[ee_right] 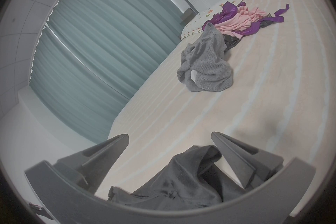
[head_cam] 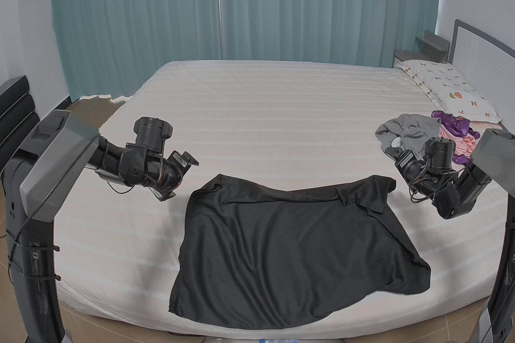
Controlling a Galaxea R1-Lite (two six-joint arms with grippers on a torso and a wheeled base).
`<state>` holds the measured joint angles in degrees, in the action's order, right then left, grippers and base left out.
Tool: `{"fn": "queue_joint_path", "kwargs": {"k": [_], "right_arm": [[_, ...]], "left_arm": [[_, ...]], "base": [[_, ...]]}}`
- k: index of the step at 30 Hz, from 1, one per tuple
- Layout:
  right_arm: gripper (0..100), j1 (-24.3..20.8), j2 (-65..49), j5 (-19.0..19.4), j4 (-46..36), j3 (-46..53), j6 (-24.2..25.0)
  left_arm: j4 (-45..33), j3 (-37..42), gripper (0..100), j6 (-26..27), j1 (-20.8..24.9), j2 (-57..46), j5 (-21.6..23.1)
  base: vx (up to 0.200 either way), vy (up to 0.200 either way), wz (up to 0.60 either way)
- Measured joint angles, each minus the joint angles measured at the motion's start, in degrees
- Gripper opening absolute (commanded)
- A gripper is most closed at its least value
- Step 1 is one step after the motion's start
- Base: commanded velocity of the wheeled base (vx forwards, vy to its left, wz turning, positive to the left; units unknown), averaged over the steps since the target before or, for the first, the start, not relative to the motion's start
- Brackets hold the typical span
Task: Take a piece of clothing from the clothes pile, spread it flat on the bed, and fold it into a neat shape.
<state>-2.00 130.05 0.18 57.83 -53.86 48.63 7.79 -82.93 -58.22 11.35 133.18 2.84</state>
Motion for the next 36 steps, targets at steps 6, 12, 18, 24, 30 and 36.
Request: {"fn": "queue_joint_path", "kwargs": {"k": [6, 12, 18, 24, 30, 36], "right_arm": [[100, 1.45, -5.05, 4.92, 0.00, 7.34, 0.66], [100, 2.02, -10.25, 10.11, 0.57, 15.88, 1.76], [100, 2.16, -13.96, 13.36, 1.62, 21.22, 2.68], [100, 2.18, -15.41, 14.62, 2.11, 24.54, 2.85], [100, 1.82, -15.63, 14.79, 2.13, 25.88, 2.85], [100, 1.82, -15.23, 14.75, 2.11, 25.94, 2.85]], "left_arm": [[0.77, 12.09, 100, -0.38, -0.63, -6.56, 4.55], [5.91, 26.08, 100, -3.55, 0.33, -13.91, 6.33], [18.83, 39.55, 100, -5.36, 1.93, -19.07, 7.14], [22.61, 45.89, 100, -6.62, 3.43, -21.64, 7.19], [23.58, 47.90, 100, -8.14, 3.61, -22.27, 7.85], [23.91, 48.40, 100, -8.37, 4.11, -21.86, 8.00]], "base": [[0.000, 0.000, 0.00], [0.000, 0.000, 0.00], [0.000, 0.000, 0.00], [0.000, 0.000, 0.00], [-0.167, 0.067, 0.00], [-0.033, 0.033, 0.00]]}}
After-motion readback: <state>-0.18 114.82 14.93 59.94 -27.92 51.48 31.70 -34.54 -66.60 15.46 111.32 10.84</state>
